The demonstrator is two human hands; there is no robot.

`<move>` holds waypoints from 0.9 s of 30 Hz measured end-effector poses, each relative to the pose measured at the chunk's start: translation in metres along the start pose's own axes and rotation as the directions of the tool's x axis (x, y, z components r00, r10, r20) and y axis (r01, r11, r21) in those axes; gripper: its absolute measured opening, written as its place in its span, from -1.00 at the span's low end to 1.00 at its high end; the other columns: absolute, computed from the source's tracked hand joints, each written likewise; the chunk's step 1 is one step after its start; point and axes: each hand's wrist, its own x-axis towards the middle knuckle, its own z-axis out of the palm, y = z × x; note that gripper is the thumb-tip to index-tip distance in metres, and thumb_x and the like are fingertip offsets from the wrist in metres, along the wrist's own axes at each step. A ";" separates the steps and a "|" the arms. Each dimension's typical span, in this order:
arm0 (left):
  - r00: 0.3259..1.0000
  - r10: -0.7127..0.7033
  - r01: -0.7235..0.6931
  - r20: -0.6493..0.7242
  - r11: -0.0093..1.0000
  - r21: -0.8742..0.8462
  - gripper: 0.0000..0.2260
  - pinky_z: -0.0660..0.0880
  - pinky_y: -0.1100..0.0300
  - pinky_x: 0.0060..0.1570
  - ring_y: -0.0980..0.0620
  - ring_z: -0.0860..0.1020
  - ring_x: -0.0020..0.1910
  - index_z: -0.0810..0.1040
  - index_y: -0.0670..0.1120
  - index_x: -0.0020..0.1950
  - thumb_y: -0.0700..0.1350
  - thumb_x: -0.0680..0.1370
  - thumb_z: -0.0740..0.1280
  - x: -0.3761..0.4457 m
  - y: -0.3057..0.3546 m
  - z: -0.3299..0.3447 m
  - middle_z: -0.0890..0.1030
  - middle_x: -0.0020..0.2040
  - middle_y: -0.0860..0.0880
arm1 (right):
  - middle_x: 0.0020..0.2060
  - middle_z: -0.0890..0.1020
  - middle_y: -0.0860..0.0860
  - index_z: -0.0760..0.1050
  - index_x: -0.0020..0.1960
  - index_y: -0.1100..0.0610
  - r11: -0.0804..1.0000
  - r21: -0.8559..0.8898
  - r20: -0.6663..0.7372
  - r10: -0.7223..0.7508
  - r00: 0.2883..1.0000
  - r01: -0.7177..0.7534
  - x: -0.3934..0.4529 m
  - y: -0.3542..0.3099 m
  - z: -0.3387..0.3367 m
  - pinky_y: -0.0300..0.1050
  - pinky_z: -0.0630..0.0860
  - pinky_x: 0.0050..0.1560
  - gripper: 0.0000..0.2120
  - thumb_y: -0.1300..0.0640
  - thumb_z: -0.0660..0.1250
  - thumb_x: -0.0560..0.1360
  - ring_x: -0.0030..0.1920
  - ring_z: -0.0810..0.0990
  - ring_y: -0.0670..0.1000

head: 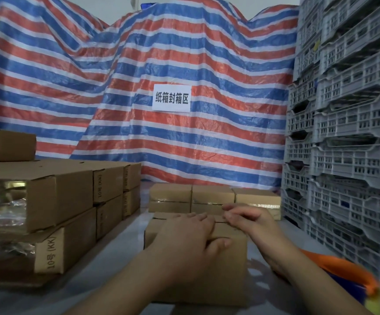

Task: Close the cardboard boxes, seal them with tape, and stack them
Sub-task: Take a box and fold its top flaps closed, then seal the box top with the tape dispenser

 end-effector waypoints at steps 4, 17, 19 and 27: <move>1.000 0.000 -0.001 -0.013 1.000 -0.026 -0.40 0.18 0.05 0.45 0.04 0.28 0.48 0.22 0.06 0.55 0.34 0.60 -0.03 -0.001 -0.001 0.000 0.29 0.54 0.04 | -0.33 0.62 -0.08 0.53 -0.31 -0.06 0.751 -0.634 -0.111 -0.322 0.940 0.183 0.011 -0.013 -0.019 -0.13 0.48 -0.22 -0.73 0.12 0.36 0.56 -0.24 0.58 -0.07; 0.998 -0.012 0.012 -0.069 1.000 -0.003 -0.43 0.41 0.05 0.23 0.01 0.46 0.31 0.35 0.06 0.45 0.35 0.59 -0.02 -0.005 -0.001 0.005 0.46 0.41 0.01 | -0.15 0.56 -0.06 0.40 -0.07 0.00 0.032 -0.934 -0.344 0.205 0.917 -0.357 -0.062 0.008 -0.083 -0.12 0.44 -0.21 -0.50 -0.45 0.13 0.49 -0.18 0.54 0.01; 0.998 -0.010 0.010 -0.066 1.000 0.004 -0.43 0.41 0.05 0.24 0.01 0.45 0.33 0.33 0.06 0.47 0.35 0.60 -0.03 -0.004 -0.002 0.005 0.43 0.45 0.01 | -0.12 0.58 -0.05 0.42 -0.05 0.01 0.037 -0.931 -0.347 0.211 0.914 -0.363 -0.067 0.012 -0.083 -0.13 0.45 -0.22 -0.50 -0.43 0.10 0.51 -0.18 0.55 0.00; 0.996 0.005 -0.002 -0.088 0.999 0.038 -0.40 0.39 0.03 0.29 0.00 0.42 0.38 0.30 0.05 0.50 0.35 0.59 -0.06 -0.004 -0.004 0.007 0.41 0.47 0.01 | -0.34 0.49 -0.11 0.35 -0.21 -0.02 0.049 -0.928 -0.367 0.040 0.929 -0.368 -0.068 0.035 -0.073 -0.18 0.26 -0.48 -0.51 -0.42 0.02 0.54 -0.39 0.45 -0.10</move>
